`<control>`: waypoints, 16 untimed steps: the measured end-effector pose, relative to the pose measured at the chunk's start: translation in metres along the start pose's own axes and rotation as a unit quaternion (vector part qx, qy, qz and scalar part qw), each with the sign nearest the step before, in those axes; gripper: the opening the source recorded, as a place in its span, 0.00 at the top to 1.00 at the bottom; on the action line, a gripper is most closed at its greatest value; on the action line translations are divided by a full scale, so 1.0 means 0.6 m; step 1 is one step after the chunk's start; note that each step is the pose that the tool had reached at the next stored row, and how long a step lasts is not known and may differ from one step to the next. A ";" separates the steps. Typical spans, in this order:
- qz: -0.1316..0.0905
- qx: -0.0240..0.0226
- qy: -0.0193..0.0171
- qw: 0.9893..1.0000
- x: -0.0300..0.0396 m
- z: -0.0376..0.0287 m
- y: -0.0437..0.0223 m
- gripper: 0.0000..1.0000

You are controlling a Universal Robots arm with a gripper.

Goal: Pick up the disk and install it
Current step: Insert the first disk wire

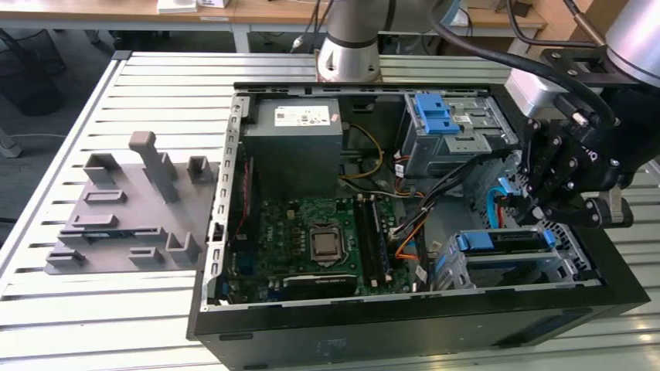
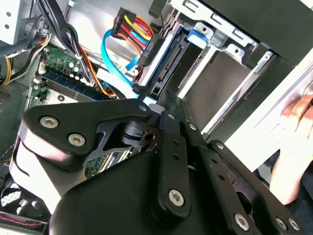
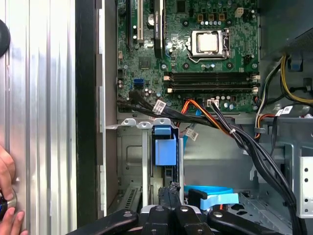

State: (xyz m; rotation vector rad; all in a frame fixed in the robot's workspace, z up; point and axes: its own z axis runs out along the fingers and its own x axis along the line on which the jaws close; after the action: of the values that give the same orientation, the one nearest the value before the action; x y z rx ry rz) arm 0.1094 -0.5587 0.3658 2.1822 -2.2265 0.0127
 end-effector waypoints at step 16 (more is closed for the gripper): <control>0.000 0.000 0.000 1.000 -0.003 -0.008 -0.028 0.89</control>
State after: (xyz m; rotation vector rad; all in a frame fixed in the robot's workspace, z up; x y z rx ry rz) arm 0.1262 -0.5569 0.3703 2.1823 -2.2266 0.0126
